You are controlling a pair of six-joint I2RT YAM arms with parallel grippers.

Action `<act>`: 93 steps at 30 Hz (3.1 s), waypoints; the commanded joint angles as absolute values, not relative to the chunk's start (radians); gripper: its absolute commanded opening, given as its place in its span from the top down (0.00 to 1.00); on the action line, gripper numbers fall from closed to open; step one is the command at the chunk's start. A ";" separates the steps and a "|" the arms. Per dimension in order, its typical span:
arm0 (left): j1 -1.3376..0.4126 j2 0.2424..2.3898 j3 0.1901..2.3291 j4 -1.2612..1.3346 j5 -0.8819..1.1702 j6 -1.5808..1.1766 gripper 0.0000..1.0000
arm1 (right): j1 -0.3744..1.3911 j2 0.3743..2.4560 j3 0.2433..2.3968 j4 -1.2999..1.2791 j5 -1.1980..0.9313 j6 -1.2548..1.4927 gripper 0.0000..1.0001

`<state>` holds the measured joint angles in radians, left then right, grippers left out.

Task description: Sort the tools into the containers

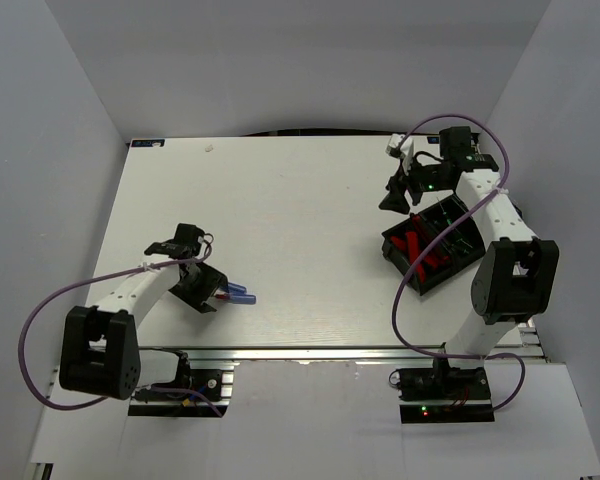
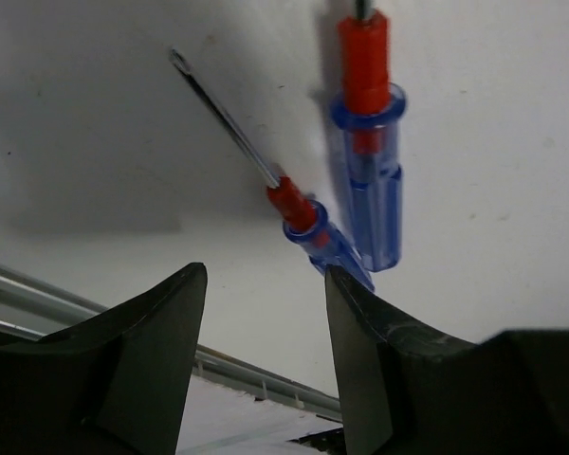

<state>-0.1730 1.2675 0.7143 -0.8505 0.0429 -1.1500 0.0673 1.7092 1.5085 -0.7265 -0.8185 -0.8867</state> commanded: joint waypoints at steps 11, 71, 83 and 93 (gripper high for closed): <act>-0.167 1.387 0.781 -0.861 -0.029 -1.209 0.40 | 0.067 1.684 1.462 -0.687 -0.856 -0.851 0.32; -0.183 1.287 0.936 0.035 0.603 -0.874 1.00 | 0.617 1.922 1.634 -0.084 -1.048 0.409 0.31; -0.183 1.284 0.930 0.051 0.606 -0.896 1.00 | 0.669 1.947 1.617 -0.035 -1.022 0.474 0.69; -0.183 1.269 0.923 0.058 0.604 -0.900 1.00 | 0.673 1.953 1.597 -0.012 -0.994 0.525 0.30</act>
<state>-0.1791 1.2945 0.9005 0.0307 0.5938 -0.8989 0.6689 1.9537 1.6051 -0.0620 -0.9962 0.4938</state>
